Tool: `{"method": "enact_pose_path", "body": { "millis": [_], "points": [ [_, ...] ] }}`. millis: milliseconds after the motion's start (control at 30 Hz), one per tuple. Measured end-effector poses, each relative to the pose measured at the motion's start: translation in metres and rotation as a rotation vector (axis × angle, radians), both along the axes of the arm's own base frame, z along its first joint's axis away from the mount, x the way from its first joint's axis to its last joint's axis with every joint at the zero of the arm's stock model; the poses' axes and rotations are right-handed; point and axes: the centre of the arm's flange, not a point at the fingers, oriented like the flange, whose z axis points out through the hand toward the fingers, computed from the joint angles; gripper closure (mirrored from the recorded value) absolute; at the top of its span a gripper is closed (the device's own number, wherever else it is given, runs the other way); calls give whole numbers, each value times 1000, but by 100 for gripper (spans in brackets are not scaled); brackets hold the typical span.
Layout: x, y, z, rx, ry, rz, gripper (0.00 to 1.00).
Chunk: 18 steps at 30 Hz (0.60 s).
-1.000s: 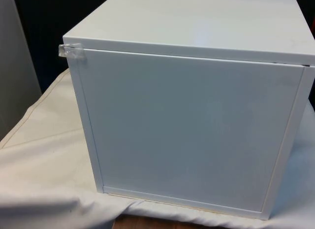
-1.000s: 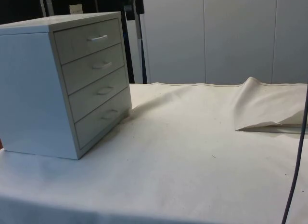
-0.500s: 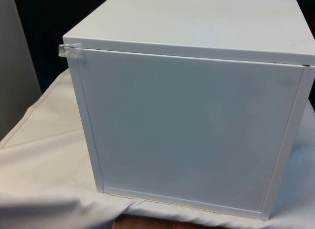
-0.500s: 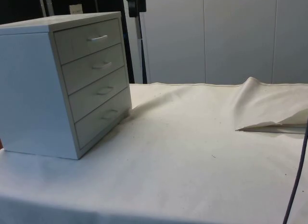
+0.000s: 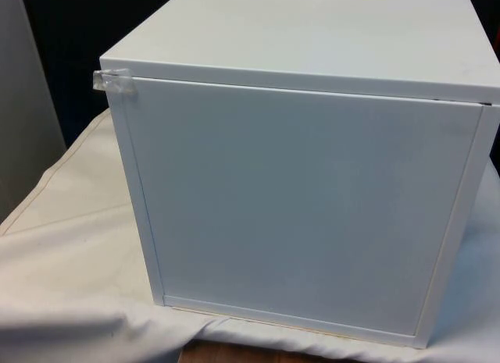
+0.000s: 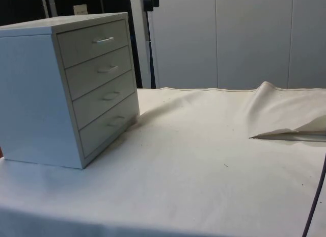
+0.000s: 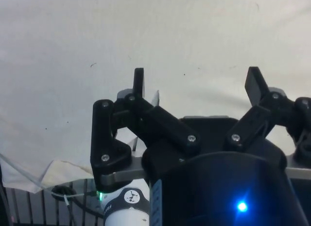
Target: Open the drawer, then close it.
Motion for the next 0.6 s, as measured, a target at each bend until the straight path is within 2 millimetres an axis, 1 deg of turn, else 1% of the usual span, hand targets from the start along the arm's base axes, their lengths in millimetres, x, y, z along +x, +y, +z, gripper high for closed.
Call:
{"method": "enact_pose_path", "body": {
  "millis": [600],
  "points": [
    [-1, 0, 1, -14, 5, 147, 0]
  ]
}}
